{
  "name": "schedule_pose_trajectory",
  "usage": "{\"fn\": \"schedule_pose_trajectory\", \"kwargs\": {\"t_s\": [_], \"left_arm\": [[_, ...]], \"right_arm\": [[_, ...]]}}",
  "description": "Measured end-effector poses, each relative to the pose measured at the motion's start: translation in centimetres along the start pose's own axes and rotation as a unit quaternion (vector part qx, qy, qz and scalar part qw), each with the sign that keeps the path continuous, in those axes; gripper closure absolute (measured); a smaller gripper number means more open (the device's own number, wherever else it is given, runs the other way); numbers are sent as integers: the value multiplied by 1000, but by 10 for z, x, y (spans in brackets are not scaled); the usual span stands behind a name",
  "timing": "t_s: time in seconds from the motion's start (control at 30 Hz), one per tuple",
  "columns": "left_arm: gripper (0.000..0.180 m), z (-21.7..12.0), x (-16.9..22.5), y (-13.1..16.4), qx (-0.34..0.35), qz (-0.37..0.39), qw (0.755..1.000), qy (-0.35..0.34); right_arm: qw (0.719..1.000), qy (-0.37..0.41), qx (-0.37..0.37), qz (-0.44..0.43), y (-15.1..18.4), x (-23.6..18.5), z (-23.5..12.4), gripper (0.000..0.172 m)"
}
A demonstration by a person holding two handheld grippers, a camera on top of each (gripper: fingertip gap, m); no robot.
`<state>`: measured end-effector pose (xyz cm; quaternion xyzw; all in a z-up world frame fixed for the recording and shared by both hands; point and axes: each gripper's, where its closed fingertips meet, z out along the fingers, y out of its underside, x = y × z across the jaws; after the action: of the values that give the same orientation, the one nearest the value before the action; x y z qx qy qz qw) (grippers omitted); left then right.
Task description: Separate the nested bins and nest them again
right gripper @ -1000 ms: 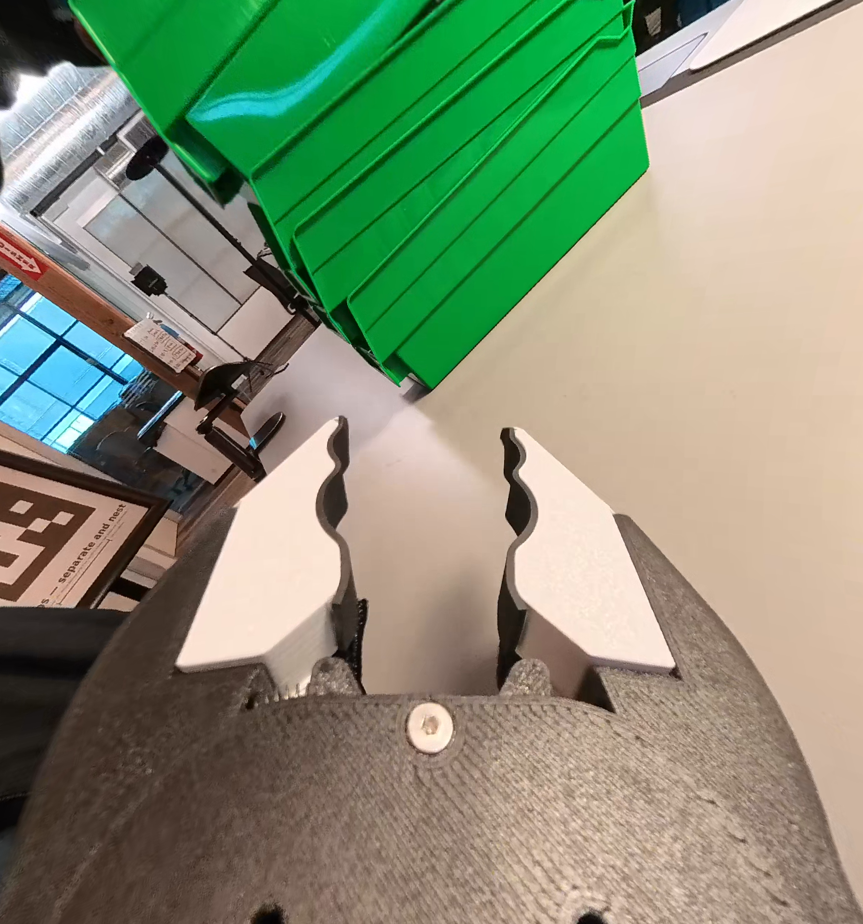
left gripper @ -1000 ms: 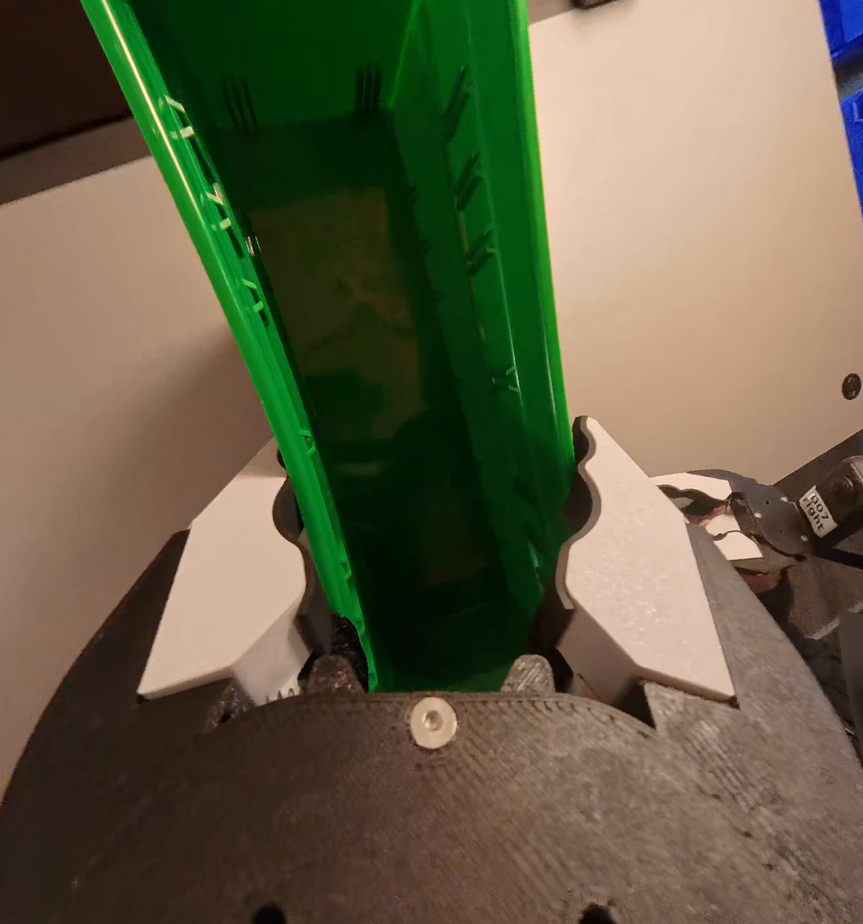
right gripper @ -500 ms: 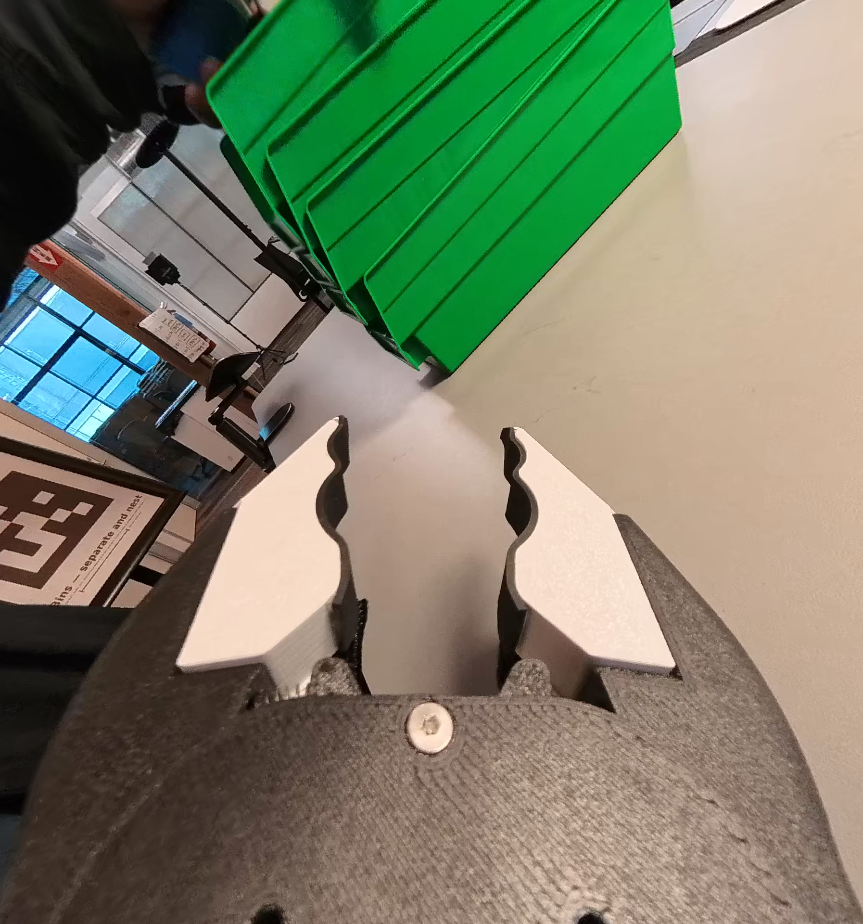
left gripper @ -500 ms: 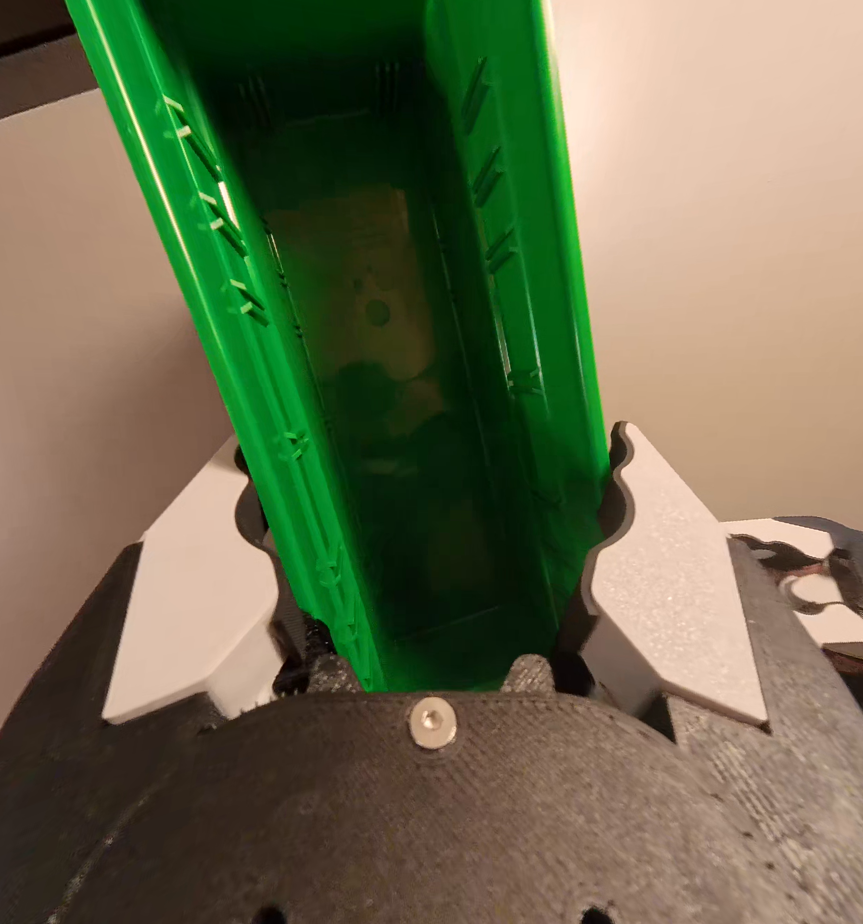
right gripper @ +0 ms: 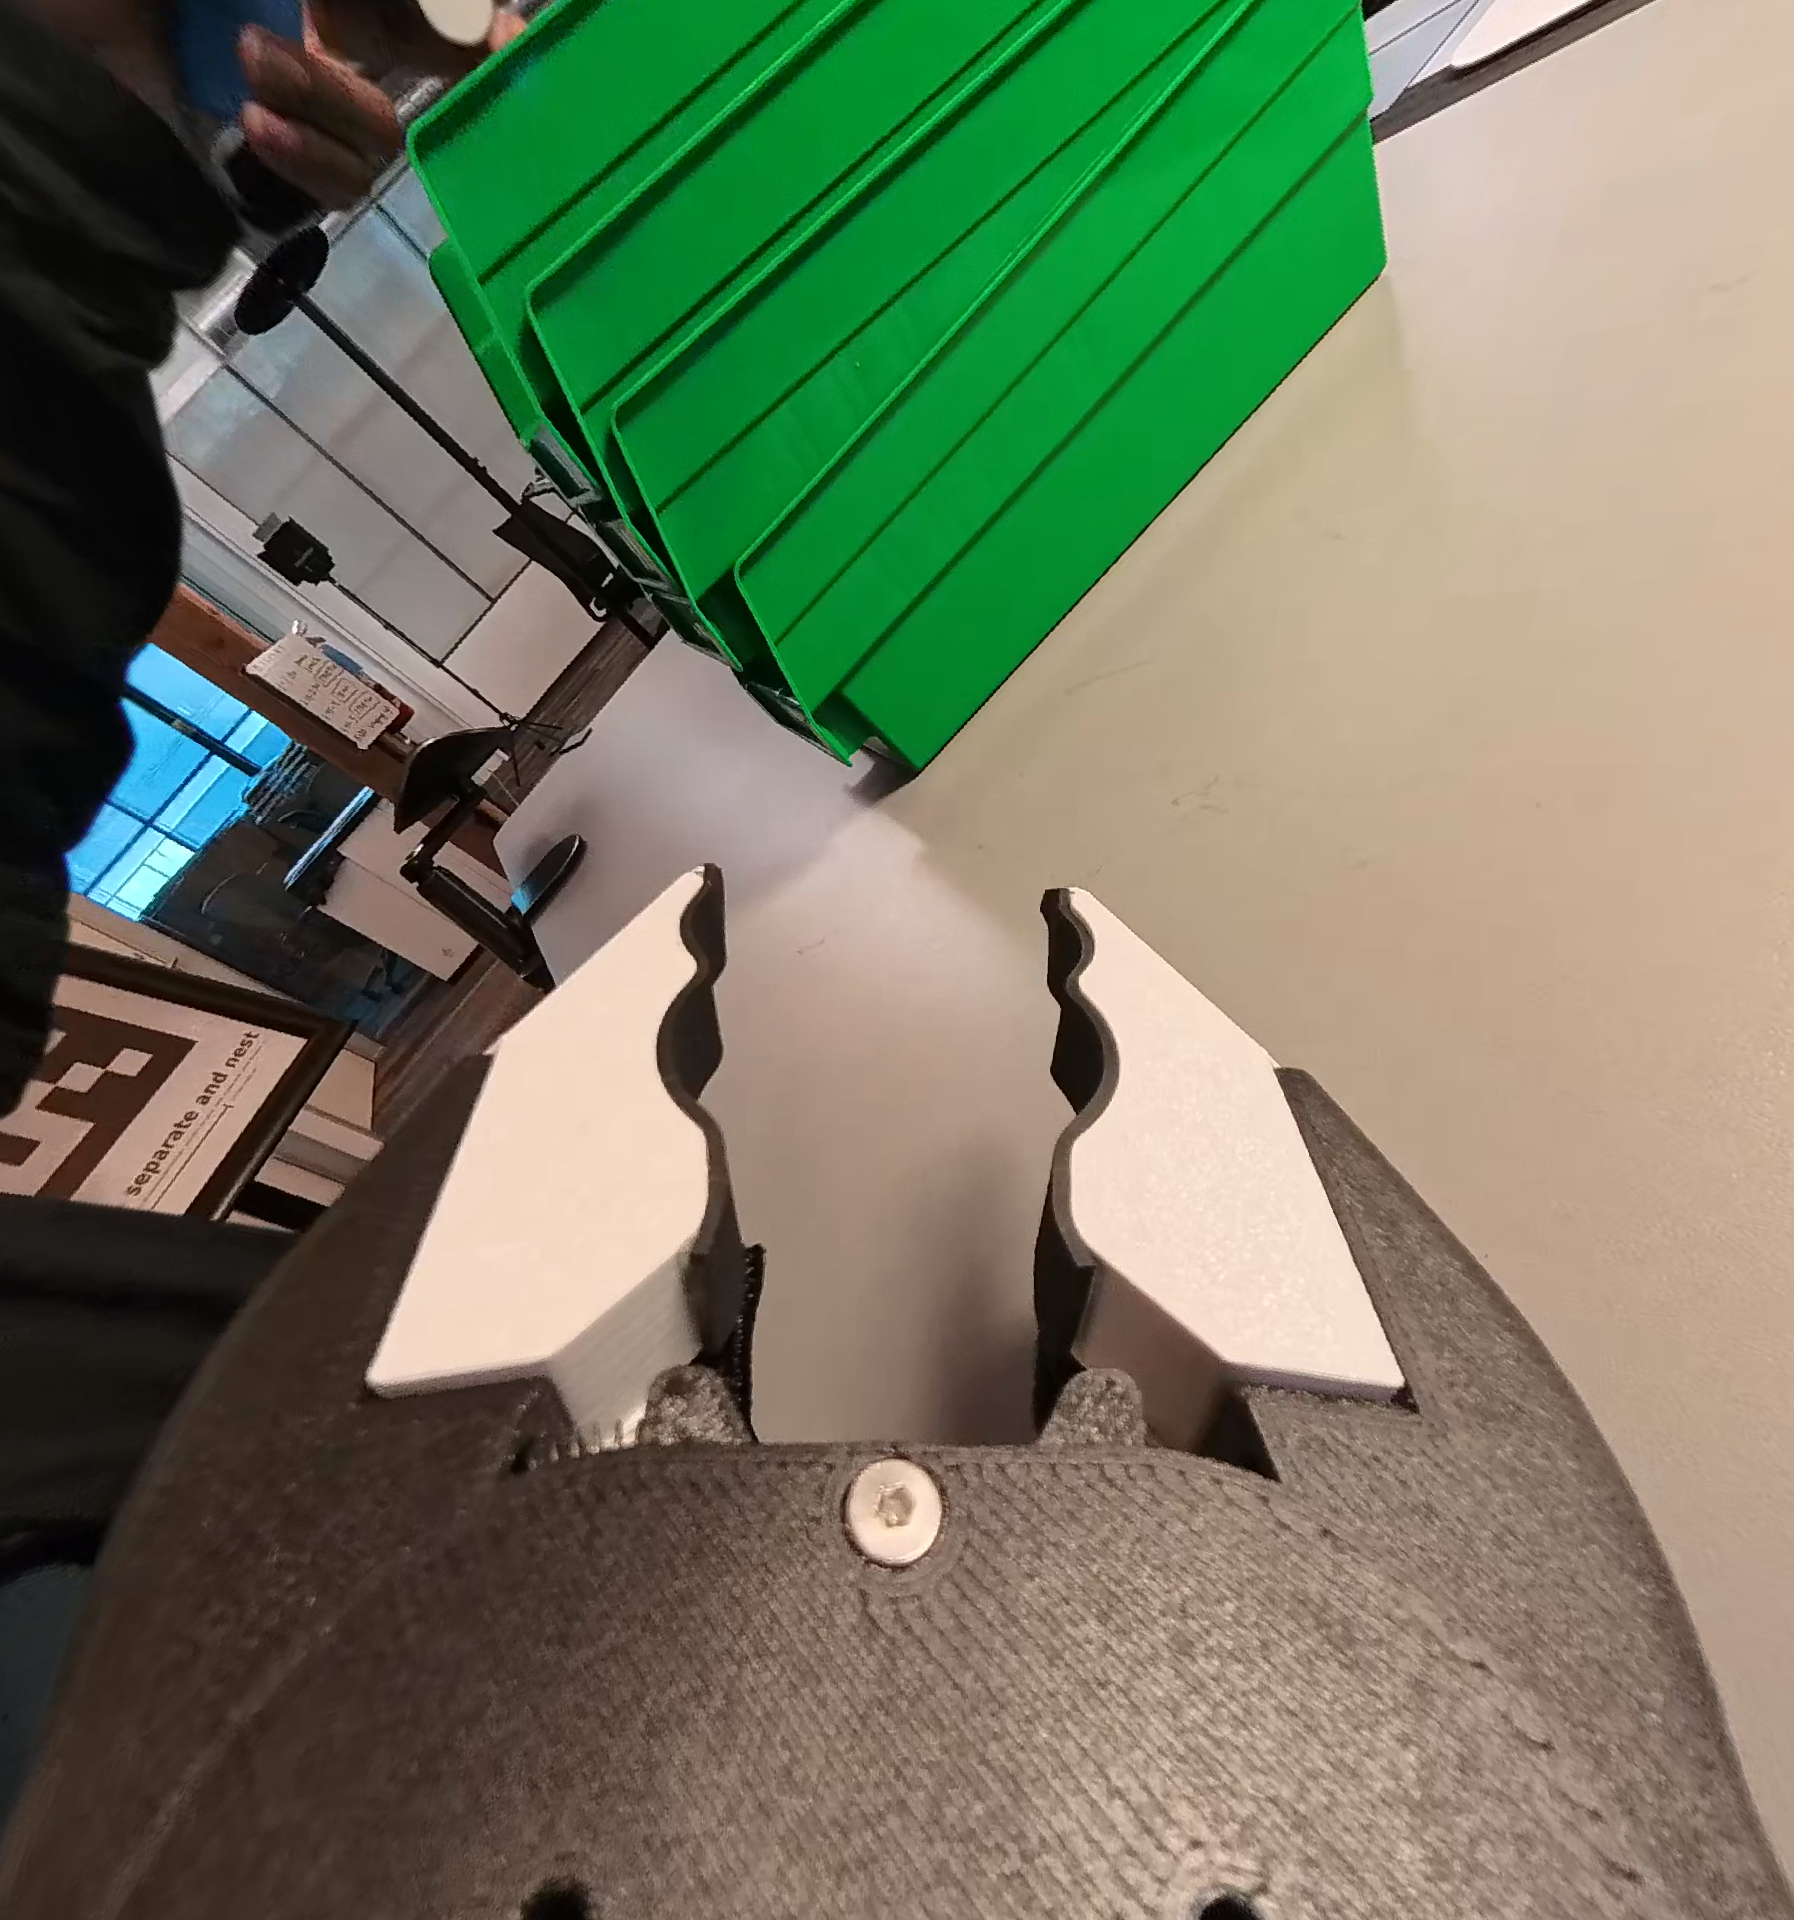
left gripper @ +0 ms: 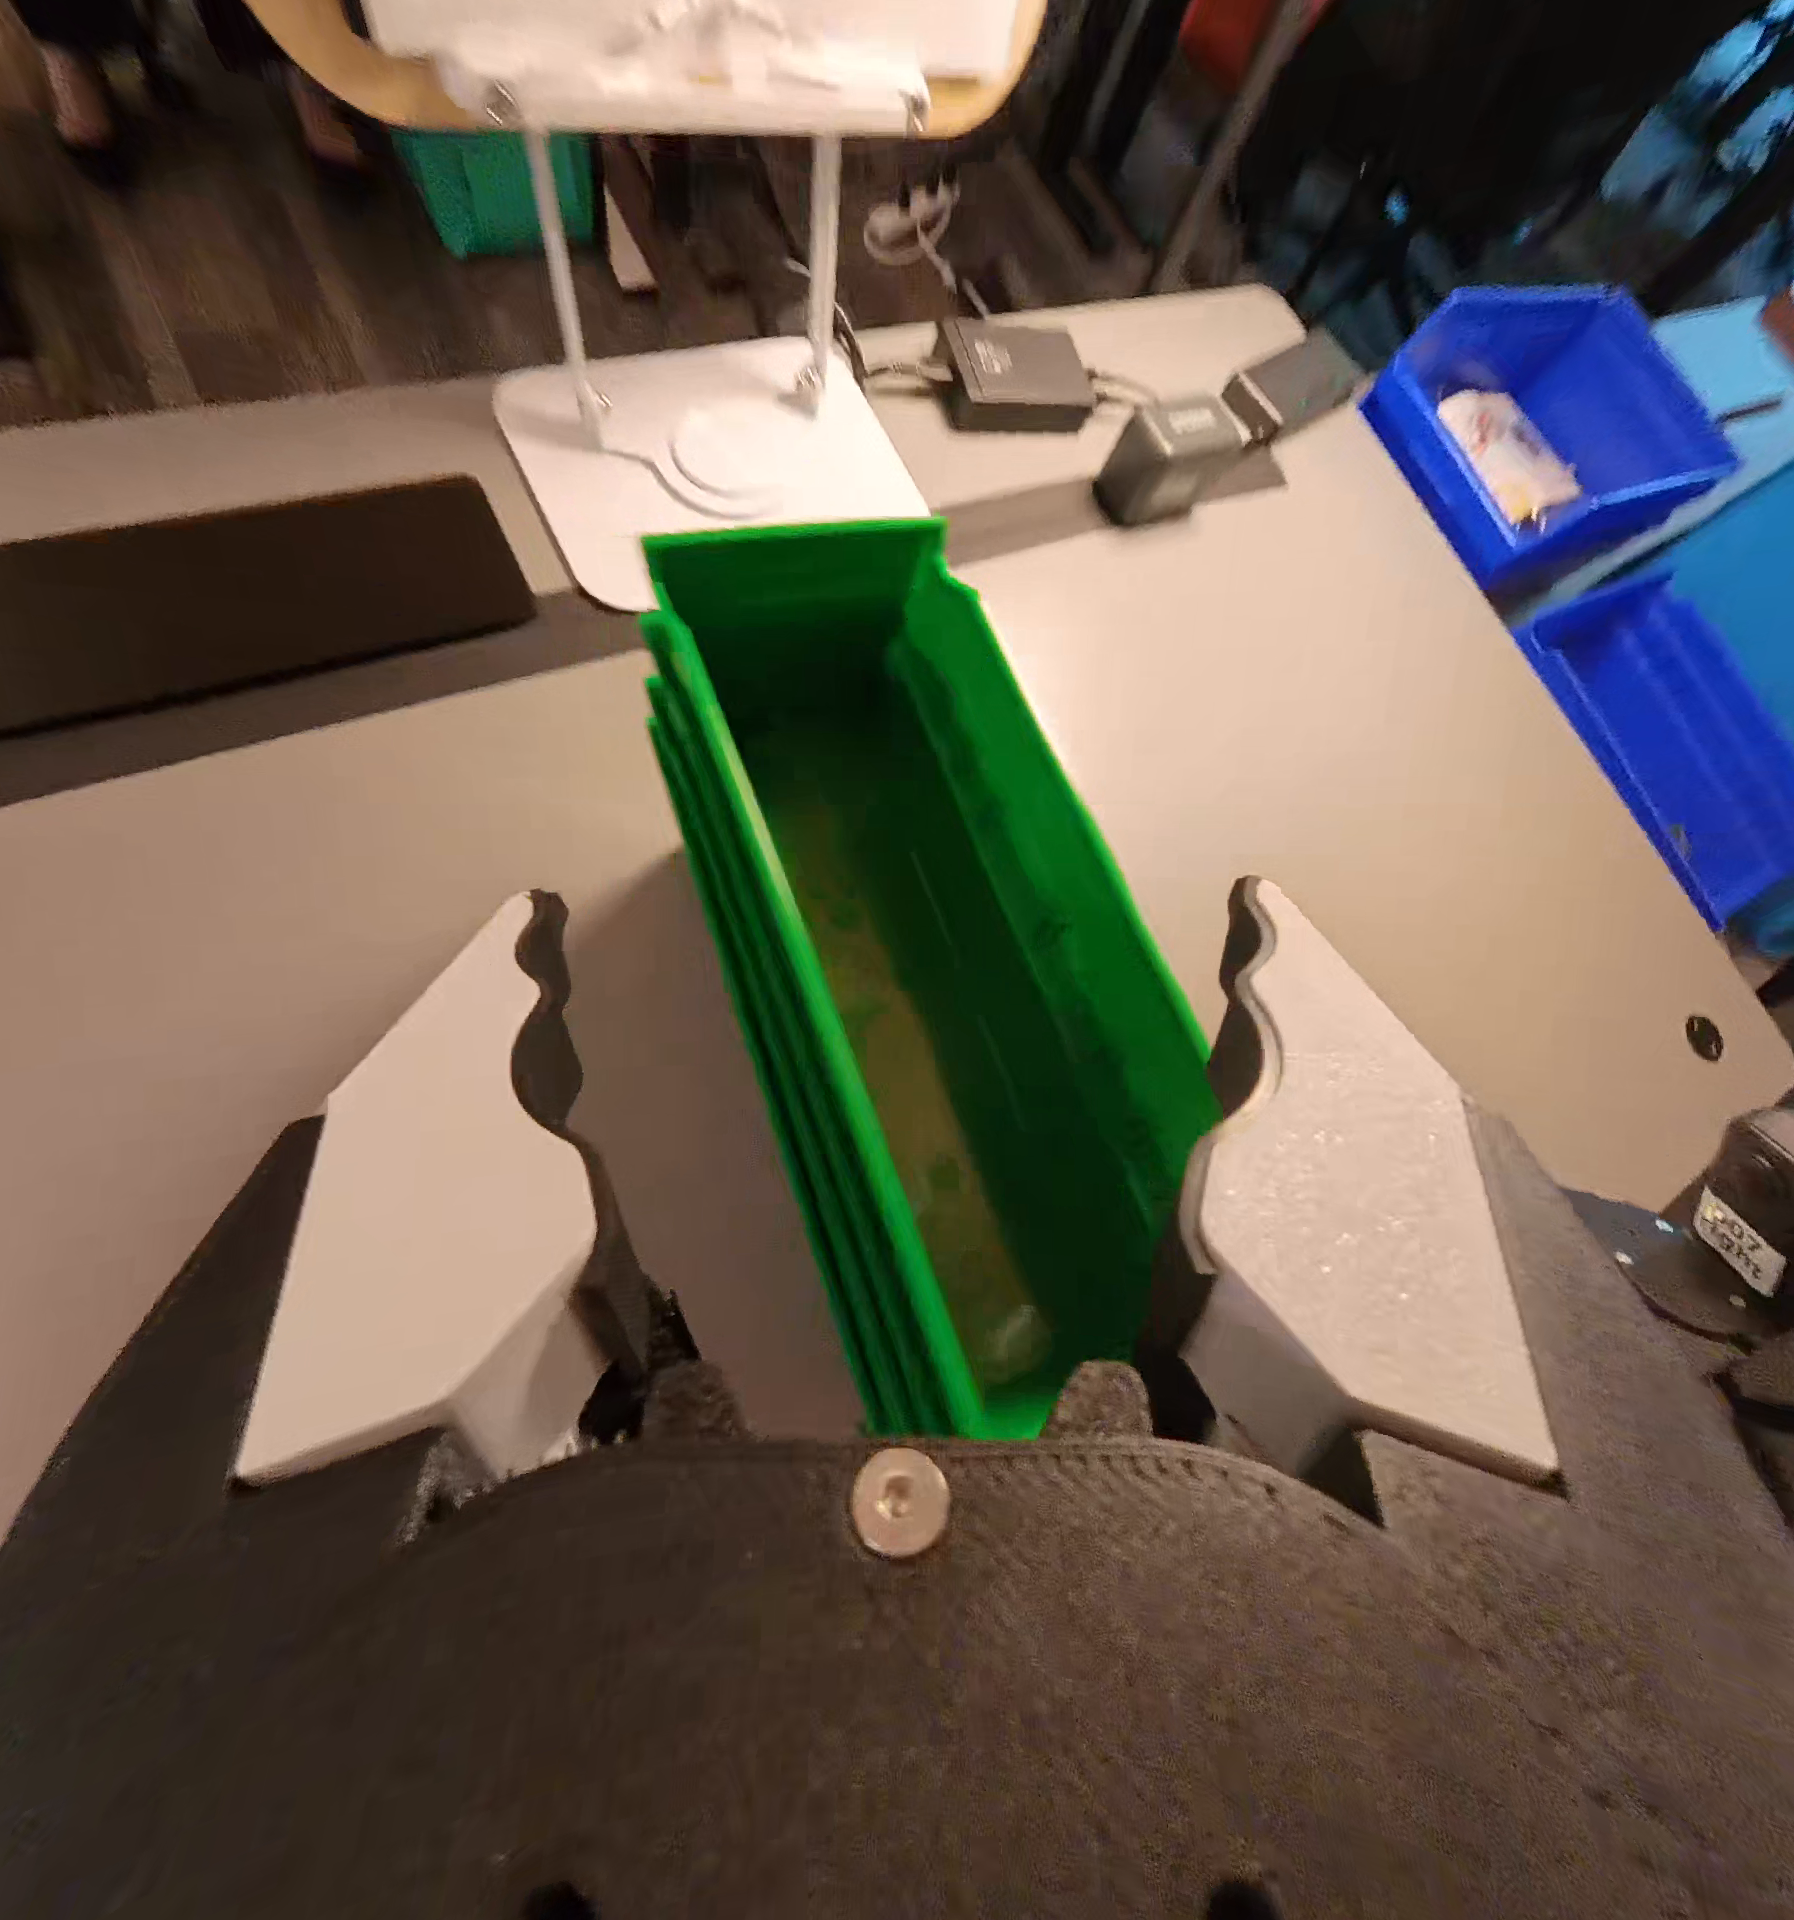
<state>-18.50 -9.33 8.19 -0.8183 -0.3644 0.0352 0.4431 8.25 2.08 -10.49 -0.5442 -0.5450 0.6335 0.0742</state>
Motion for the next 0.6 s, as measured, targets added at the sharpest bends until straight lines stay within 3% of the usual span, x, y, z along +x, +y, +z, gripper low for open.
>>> {"fn": "schedule_pose_trajectory", "kwargs": {"t_s": [0.17,0.37,0.47,0.6], "left_arm": [[72,6,-62,21,50,-13,999,12],[89,59,-132,53,117,-61,991,18],[91,100,-144,67,145,-97,984,47],[91,148,-128,76,166,-105,973,118]], "right_arm": [[1000,-6,-14,2,3,-1,3,108],[999,-9,-35,-30,1,-6,31,107],[996,-4,-56,-68,4,-14,58,107],[987,7,-89,-136,12,-27,97,104]]}}
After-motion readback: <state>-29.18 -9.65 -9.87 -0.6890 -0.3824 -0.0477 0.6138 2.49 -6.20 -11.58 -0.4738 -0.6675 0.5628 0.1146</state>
